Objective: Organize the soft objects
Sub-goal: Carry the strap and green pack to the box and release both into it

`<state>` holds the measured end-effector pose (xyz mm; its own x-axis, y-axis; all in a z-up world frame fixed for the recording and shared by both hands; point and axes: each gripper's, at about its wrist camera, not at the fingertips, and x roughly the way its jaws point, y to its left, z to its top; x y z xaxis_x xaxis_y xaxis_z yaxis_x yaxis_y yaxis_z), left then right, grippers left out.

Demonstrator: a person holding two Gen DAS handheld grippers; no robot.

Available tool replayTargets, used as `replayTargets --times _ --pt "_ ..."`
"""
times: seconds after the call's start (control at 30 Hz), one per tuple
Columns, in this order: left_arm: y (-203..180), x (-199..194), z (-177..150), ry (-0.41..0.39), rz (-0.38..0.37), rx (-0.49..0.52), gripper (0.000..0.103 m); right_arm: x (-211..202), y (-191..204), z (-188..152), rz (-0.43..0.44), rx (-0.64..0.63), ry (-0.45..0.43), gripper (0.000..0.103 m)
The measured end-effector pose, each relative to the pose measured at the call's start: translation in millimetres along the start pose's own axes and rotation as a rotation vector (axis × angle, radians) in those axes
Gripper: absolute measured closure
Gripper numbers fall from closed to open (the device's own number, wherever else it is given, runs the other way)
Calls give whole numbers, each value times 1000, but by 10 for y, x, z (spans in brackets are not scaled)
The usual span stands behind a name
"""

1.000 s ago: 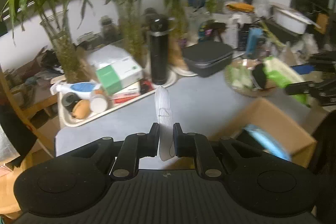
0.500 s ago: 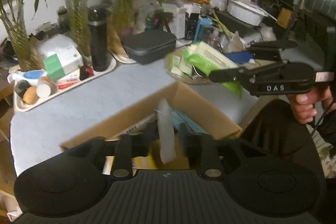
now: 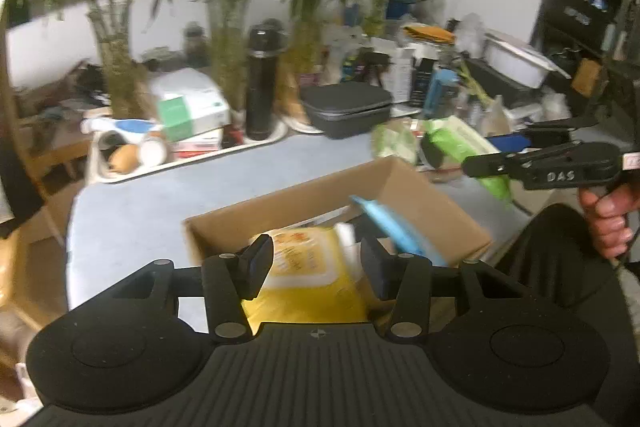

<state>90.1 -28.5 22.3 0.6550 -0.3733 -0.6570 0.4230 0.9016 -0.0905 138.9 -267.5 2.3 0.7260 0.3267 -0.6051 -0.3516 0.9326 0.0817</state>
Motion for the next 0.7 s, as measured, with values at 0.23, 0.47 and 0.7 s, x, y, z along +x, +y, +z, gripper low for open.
replayTargets --times 0.23,0.47,0.7 --pt "93 -129 -151 -27 69 -48 55 79 120 50 2 18 17 53" --pt "174 -198 -236 -48 98 -103 39 141 251 170 5 42 15 53" --pt "200 -164 -279 -42 156 -115 37 446 305 135 -3 98 86 27"
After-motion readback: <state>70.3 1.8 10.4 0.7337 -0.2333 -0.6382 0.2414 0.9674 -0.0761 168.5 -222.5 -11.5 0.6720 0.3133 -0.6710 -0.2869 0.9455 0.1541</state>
